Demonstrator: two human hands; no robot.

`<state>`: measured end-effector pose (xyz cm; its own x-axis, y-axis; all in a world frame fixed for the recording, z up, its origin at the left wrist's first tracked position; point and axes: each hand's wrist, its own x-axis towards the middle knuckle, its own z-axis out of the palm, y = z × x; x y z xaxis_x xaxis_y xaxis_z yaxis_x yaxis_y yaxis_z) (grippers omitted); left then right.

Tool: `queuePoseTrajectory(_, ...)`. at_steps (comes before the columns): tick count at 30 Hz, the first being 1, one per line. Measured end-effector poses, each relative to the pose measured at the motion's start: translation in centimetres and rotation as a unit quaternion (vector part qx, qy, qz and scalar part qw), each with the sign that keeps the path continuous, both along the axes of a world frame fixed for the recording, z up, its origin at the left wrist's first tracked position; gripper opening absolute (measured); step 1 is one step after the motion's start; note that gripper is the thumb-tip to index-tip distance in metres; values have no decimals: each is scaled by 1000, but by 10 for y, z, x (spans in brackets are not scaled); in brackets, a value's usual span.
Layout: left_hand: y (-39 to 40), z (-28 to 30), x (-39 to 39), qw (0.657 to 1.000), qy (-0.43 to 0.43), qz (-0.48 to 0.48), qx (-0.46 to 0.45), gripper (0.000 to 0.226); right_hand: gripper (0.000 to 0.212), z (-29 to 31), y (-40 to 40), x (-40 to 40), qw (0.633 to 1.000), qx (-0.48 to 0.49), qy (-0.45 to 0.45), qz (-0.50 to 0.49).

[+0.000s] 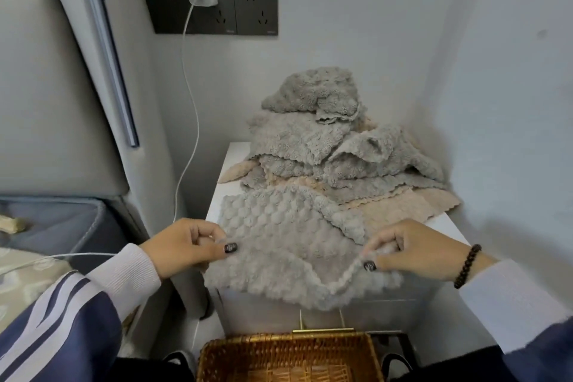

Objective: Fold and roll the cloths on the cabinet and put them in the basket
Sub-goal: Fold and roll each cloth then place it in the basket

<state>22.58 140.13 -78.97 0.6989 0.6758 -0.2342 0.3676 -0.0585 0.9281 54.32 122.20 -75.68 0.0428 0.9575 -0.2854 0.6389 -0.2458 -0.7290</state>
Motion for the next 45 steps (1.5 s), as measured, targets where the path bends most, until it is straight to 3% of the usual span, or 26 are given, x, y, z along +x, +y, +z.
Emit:
queuePoseTrajectory(6,23,3,23,990,-54,118,49,12,7,-5,36,-11,982,128,61,-125)
queuePoseTrajectory(14,56,-20,47,970,-15,199,138,18,5,-20,65,-10,962,171,-4,-210)
queuePoseTrajectory(17,61,-23,53,959,37,201,197,18,13,-24,69,-4,957,151,-39,-243)
queuePoseTrajectory(24,57,-22,67,926,134,189,298,14,5,-13,73,2,958,29,91,-272)
queuePoseTrajectory(29,55,-21,72,917,193,120,327,11,9,-20,74,-8,971,13,60,-231)
queuePoseTrajectory(36,50,-15,67,912,198,125,337,10,9,-35,68,-19,959,151,-59,-233)
queuePoseTrajectory(39,51,-18,60,904,173,122,371,12,16,-31,66,-19,945,214,-58,-243)
queuePoseTrajectory(45,49,-17,45,924,145,127,331,10,26,-6,57,2,923,277,-54,-262)
